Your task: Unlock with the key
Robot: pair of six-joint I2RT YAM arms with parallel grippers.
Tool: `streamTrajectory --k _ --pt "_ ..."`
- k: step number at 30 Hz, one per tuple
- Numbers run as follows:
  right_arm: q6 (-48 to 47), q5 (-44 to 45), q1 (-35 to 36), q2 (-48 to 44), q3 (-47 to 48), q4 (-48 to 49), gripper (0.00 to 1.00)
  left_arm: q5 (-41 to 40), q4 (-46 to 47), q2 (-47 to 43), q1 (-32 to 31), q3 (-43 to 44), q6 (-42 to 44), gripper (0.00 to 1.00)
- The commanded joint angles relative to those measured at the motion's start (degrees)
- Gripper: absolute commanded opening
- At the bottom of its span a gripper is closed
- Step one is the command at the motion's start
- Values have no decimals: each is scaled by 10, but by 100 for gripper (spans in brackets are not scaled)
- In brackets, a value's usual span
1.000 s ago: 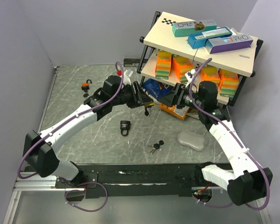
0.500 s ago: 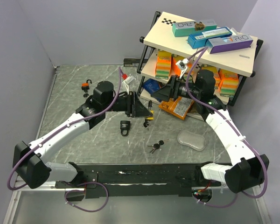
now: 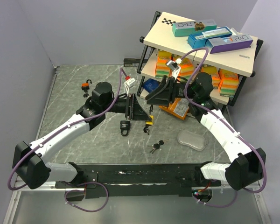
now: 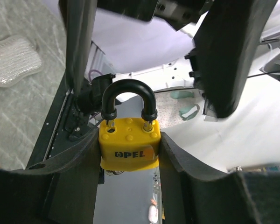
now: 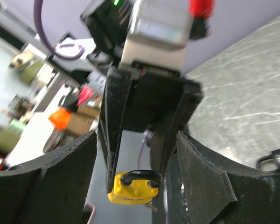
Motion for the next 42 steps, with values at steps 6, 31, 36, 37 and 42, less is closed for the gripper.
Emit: streamTrajectory --k 6,31,36,37,42 --pt "-21 -55 23 -7 14 -16 67 15 87 -23 3 5 -28 1" --pt "-148 42 21 -3 52 -259 0 -272 -179 -40 24 57 123 1" --pt "-179 106 24 16 76 -327 0 -352 -248 -34 23 72 178 1" --pt "-173 116 24 16 71 -323 0 -348 -245 -35 23 67 182 1" --pt "-141 127 23 9 39 -261 24 -281 -210 -39 23 43 176 1"
